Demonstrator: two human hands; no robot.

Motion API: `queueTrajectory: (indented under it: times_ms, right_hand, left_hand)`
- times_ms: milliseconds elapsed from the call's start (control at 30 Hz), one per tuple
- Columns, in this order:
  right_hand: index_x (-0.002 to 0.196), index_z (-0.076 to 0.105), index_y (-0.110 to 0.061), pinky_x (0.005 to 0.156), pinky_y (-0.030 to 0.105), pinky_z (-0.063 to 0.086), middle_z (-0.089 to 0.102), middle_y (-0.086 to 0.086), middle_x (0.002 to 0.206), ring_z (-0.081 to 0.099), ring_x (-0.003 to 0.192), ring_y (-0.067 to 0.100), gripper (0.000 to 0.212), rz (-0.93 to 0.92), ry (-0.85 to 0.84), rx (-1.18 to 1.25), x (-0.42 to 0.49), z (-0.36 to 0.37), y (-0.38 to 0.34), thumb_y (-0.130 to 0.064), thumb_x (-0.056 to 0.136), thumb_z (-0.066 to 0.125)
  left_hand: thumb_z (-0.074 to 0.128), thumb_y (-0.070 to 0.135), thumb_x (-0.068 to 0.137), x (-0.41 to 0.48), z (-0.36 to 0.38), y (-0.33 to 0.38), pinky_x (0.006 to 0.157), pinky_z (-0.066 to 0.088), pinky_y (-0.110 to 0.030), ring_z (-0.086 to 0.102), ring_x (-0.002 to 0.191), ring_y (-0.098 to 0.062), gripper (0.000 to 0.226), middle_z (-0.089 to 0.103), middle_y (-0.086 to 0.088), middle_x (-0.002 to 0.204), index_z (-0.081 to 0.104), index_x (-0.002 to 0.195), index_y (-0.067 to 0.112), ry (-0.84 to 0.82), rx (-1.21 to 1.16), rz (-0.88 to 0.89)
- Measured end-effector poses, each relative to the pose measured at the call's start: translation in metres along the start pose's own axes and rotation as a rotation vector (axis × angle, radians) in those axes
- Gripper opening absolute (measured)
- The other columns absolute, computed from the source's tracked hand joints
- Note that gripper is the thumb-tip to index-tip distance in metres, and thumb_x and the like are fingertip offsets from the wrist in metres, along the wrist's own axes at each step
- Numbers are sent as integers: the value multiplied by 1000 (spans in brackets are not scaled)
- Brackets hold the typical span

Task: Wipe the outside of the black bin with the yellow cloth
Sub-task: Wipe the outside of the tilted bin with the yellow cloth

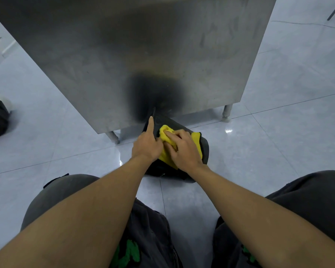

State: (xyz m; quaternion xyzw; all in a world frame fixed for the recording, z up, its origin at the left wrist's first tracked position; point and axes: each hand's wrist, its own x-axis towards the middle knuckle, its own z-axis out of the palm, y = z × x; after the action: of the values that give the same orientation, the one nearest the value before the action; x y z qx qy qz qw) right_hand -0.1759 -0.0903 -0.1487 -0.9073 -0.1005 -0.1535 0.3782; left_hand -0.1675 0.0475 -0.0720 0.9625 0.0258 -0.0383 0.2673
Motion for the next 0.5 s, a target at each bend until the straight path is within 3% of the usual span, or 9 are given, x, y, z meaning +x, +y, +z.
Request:
queueTrajectory:
  times_ms: [67, 167, 300, 400, 500]
  right_hand:
    - [142, 57, -26, 101, 35, 47, 60, 3, 131, 52, 120, 21, 44, 23, 14, 13, 0, 2, 4, -38, 99, 56]
    - [147, 49, -32, 103, 43, 46, 58, 4, 141, 50, 130, 26, 54, 228, 15, -32, 2, 5, 18, -53, 98, 37]
    - [135, 60, -23, 99, 41, 44, 64, 11, 125, 53, 118, 34, 43, 411, 19, -65, 0, -3, 30, -40, 102, 38]
    - [126, 60, -16, 96, 35, 42, 58, 9, 118, 51, 110, 27, 34, 310, 55, -82, -16, -8, 25, -36, 101, 46]
    - [120, 57, -13, 89, 30, 43, 54, 6, 114, 47, 102, 21, 32, 106, 4, -92, -32, -6, 22, -35, 96, 54]
  left_hand:
    - [45, 22, 98, 0, -2, 1, 72, 49, -36, 59, 82, -22, 76, 61, -5, 91, 0, 158, 32, -29, -26, -3]
    - [42, 15, 97, 1, -2, 4, 66, 48, -39, 54, 67, -22, 78, 55, -5, 71, -3, 158, 36, -83, -164, -34]
    - [39, 16, 98, 3, -1, 7, 70, 53, -47, 55, 68, -24, 77, 59, -12, 74, -5, 157, 38, -93, -126, -24]
    - [40, 16, 101, 3, -1, 10, 69, 52, -42, 55, 68, -20, 74, 56, -8, 74, -5, 158, 30, -78, -89, 15]
    - [42, 16, 102, 4, 1, 10, 76, 53, -39, 61, 82, -23, 67, 62, -9, 94, 6, 157, 17, -29, -146, -42]
